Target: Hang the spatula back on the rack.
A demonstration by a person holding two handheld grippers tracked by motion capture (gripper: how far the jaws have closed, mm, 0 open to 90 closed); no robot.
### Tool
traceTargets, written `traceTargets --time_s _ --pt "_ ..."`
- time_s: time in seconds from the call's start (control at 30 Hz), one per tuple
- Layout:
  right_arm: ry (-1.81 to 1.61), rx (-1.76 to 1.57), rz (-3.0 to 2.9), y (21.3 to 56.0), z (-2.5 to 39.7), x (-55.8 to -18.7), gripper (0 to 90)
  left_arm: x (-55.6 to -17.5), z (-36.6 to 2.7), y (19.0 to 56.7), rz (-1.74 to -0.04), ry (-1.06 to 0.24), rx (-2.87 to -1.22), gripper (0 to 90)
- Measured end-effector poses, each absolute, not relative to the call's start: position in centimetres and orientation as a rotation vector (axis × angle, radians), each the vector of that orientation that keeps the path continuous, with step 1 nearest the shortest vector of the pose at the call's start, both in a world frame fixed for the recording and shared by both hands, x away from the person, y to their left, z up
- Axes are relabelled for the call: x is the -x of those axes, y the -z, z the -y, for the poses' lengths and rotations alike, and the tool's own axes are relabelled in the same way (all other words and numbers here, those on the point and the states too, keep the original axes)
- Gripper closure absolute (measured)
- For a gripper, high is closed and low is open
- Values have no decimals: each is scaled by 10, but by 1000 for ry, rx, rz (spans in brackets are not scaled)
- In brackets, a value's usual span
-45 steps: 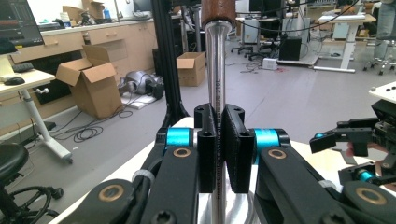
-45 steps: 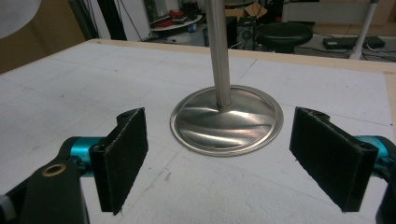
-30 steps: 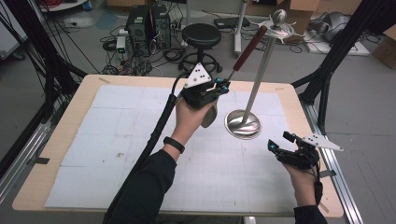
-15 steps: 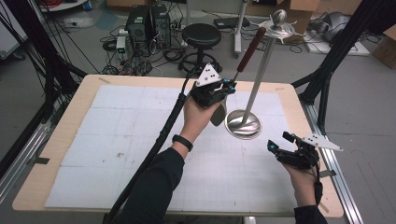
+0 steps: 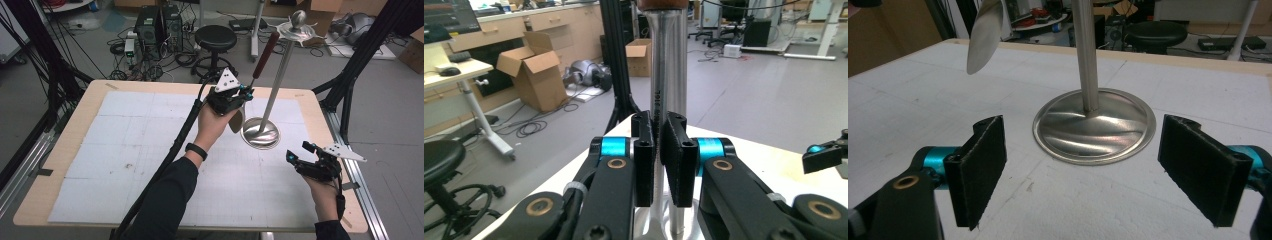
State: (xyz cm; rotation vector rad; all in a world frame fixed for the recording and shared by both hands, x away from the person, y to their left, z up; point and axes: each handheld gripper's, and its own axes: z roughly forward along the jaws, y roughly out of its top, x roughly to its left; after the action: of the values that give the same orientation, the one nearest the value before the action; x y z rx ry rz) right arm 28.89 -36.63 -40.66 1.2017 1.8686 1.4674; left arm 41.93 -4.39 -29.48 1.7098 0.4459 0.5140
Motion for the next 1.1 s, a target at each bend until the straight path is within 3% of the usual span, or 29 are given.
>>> traceTargets --time_s 0.1,0.17,0.2,0.23,0.3,0.53,0.83,1.1 --pt "-1468 -1201 -1869 407 366 -289 187 -419 43 294 -445 -518 -1709 755" --pt "-1472 -1200 -1869 406 366 -289 188 -419 42 293 -450 -508 -1705 652" --pt "-1472 -1200 -1869 406 366 -289 188 -420 40 292 -459 -491 -1709 652" --pt "-1474 -1199 -1864 406 367 -289 187 -418 35 290 -474 -471 -1725 541" --pt "-1474 -1200 -1864 406 368 -288 187 -412 27 287 -454 -496 -1748 436" --pt "-1467 -1205 -1864 406 369 -288 187 -387 -25 282 -448 -453 -1755 271" --pt "-1450 -1211 -1874 407 367 -288 187 -348 -108 289 -450 -457 -1754 230" --pt "-1422 -1216 -1891 410 365 -288 187 -317 -187 318 -513 -493 -1778 207"
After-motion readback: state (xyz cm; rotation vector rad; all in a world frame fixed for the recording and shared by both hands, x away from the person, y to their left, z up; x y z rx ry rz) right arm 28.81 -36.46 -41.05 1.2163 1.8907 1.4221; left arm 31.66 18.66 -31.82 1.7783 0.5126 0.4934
